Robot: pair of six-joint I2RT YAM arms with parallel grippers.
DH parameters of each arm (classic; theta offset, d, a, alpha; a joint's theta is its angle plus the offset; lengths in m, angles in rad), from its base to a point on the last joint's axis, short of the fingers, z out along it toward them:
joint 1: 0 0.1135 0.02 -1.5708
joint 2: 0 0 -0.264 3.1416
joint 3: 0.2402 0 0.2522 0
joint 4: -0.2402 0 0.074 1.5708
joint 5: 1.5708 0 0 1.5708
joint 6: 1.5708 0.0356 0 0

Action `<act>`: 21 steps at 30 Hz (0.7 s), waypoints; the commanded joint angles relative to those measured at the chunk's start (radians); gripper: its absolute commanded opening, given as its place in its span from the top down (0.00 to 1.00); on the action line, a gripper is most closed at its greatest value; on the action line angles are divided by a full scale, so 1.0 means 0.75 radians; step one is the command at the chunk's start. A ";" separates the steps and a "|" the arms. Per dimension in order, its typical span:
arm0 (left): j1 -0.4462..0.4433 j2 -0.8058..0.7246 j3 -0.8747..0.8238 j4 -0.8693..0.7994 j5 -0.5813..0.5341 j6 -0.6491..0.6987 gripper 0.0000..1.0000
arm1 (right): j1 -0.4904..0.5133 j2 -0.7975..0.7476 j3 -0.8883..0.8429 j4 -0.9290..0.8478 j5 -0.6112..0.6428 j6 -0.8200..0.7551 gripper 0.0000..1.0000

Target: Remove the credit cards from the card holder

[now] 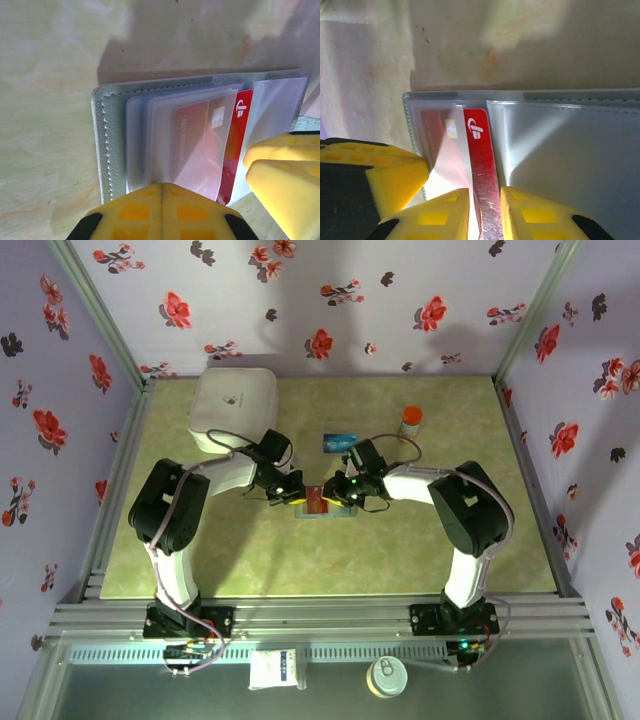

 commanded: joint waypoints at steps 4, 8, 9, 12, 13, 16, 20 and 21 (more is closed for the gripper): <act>-0.004 0.028 0.021 -0.062 -0.039 0.042 1.00 | -0.014 0.039 -0.005 0.028 -0.039 0.011 0.76; -0.006 0.033 0.030 -0.069 -0.039 0.046 1.00 | -0.014 0.042 -0.020 0.080 -0.077 0.033 0.76; -0.006 0.035 0.032 -0.069 -0.036 0.048 1.00 | -0.014 0.041 -0.023 0.087 -0.082 0.036 0.77; -0.006 0.050 0.034 -0.077 -0.037 0.055 1.00 | -0.014 0.040 -0.029 0.108 -0.098 0.044 0.78; -0.006 0.051 0.032 -0.080 -0.036 0.059 1.00 | -0.014 0.040 -0.030 0.115 -0.106 0.047 0.78; -0.005 0.055 0.026 -0.073 -0.037 0.056 1.00 | -0.014 0.039 -0.034 0.123 -0.118 0.049 0.78; -0.006 0.061 0.028 -0.075 -0.035 0.059 1.00 | -0.014 0.039 -0.045 0.134 -0.130 0.049 0.78; -0.005 0.062 0.028 -0.075 -0.034 0.058 1.00 | -0.014 0.037 -0.046 0.138 -0.131 0.051 0.79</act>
